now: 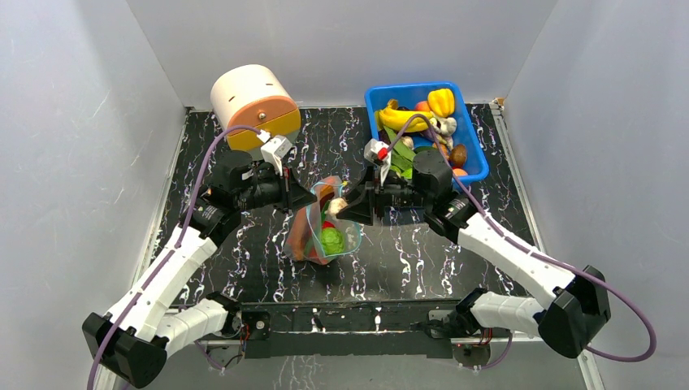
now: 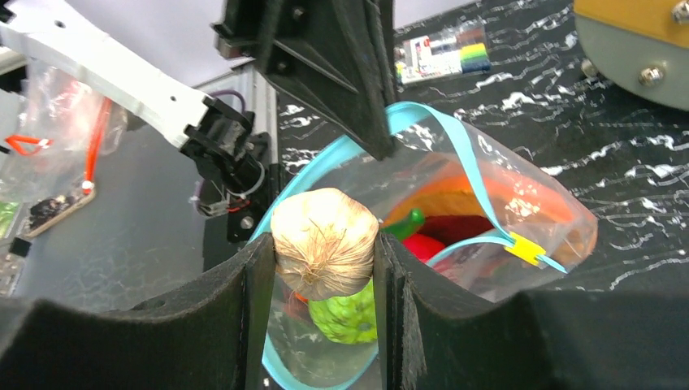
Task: Place the food in the zip-top bag and seal the zipper
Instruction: Place the fake vegetable in the zipper food storage bag, then zip the zipper food storage bag at the center of the board.
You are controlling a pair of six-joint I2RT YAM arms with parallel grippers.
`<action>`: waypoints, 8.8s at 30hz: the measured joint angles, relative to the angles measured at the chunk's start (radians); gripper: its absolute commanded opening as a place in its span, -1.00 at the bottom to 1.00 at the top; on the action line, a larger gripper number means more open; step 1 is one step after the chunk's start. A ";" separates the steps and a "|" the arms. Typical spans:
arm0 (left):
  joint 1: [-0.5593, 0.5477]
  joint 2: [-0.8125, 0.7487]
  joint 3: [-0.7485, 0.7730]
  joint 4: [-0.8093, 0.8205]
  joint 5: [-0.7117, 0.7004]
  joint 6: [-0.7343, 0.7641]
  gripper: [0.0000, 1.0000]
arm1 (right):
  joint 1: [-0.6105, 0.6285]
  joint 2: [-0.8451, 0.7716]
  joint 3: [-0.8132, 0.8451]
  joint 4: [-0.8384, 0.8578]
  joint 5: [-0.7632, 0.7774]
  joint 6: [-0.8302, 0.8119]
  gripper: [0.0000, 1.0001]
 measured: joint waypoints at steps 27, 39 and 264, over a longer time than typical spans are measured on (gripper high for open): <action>0.000 -0.008 -0.031 0.039 0.051 -0.040 -1.00 | 0.069 0.032 0.149 -0.343 0.181 -0.300 0.14; 0.000 -0.002 0.011 -0.032 0.164 0.060 -1.00 | 0.069 -0.122 0.162 -0.558 0.294 -0.798 0.14; -0.098 0.116 0.246 -0.093 0.272 0.508 -0.71 | 0.068 0.045 0.063 -0.084 0.122 -0.396 -1.00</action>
